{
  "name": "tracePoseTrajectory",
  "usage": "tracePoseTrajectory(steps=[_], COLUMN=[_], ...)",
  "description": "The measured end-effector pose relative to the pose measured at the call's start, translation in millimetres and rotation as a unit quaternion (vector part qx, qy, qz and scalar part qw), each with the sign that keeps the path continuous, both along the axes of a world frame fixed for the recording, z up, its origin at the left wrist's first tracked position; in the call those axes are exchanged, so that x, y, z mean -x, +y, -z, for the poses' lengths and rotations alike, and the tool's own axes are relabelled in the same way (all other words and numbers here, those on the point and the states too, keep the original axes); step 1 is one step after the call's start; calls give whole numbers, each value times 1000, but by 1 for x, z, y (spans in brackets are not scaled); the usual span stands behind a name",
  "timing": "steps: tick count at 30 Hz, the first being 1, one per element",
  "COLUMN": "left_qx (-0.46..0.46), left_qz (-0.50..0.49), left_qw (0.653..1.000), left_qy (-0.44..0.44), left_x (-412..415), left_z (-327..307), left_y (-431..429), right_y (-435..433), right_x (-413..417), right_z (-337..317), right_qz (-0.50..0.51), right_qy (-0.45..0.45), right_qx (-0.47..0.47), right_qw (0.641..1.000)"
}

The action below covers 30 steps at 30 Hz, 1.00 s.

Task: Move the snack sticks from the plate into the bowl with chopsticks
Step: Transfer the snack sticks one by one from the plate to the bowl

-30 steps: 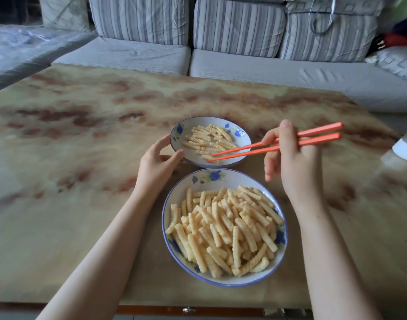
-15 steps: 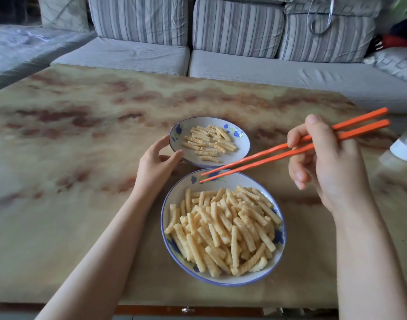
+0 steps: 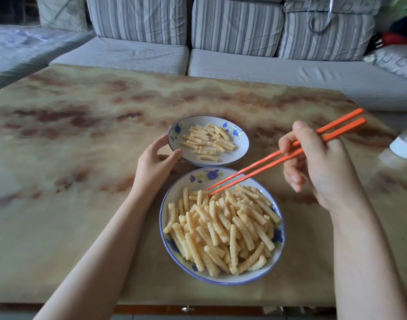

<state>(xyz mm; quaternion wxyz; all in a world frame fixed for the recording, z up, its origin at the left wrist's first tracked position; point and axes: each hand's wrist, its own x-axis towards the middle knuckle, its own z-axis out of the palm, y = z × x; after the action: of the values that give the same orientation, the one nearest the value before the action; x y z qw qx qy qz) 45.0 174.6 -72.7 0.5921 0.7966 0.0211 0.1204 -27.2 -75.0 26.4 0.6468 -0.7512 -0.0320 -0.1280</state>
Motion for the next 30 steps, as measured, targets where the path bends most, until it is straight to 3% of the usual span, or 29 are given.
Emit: tracePoseTrajectory(steps=[11,15,30], left_qx=[-3,-3,0], left_qz=[0,-3,3], left_qw=[1000,1000,1000], left_qy=[-5,-3,-7], left_x=[0,1,1], left_z=[0,-1,-1], left_y=[0,-1,-1], right_y=[-9,0,7], right_x=[-4,-12,-23], right_z=[-3,6,17], right_qz=[104,144,130], right_qy=[-85,-83,-52], right_qx=[-115,-86,-61], right_qw=[984,982,988])
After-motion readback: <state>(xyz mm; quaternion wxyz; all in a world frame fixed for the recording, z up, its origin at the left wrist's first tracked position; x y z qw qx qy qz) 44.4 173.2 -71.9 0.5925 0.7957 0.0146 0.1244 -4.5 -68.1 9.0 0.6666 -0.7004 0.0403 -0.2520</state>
